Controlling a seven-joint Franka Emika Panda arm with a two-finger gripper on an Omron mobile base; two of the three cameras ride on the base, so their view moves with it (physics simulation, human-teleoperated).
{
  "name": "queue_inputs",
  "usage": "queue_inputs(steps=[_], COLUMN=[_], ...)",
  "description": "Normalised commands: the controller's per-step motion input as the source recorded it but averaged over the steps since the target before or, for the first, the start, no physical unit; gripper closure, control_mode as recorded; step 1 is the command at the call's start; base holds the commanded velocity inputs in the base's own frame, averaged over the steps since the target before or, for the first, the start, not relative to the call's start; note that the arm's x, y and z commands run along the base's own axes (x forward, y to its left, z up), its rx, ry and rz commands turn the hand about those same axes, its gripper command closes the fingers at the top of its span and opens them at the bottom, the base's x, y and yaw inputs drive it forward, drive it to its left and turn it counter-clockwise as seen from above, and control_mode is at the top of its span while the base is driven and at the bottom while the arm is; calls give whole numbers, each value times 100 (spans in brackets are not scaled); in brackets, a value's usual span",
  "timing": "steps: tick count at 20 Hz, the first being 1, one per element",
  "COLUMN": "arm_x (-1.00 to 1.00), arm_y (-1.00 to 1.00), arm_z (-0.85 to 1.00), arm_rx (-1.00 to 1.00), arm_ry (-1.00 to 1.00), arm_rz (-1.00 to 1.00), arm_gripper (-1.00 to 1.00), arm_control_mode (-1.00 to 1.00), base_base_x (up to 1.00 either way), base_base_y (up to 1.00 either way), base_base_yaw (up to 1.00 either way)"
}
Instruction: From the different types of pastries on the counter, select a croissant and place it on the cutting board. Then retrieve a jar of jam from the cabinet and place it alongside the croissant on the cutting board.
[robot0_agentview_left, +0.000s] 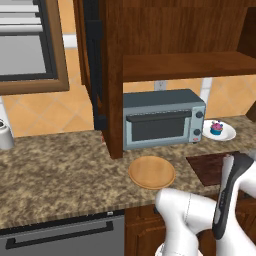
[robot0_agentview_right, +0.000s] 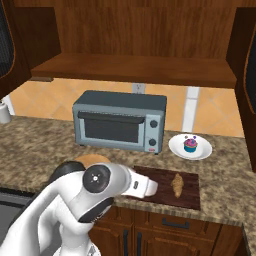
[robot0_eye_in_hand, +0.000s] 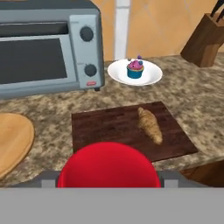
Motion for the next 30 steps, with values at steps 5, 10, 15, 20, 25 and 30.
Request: queue_inputs(steps=[5,10,15,20,25,30], arm_x=[73,82,82,20,-9,-24], arm_y=[4,2,-3,0,-2,-9], arm_z=[-72,-69,-21,-19,-69,-72], arm_rx=[-3,-23,-26,-4,1,2], arm_ry=[-24,-5,0,23,24,-6], arm_rz=[-11,-8,-4,-1,0,4], arm_gripper=[100,100,100,100,100,100], arm_control_mode=[-100,-100,-100,-100,-100,-100], base_base_x=[0,0,0,0,0,0], base_base_y=[0,0,0,0,0,0], base_base_yaw=[0,0,0,0,0,0])
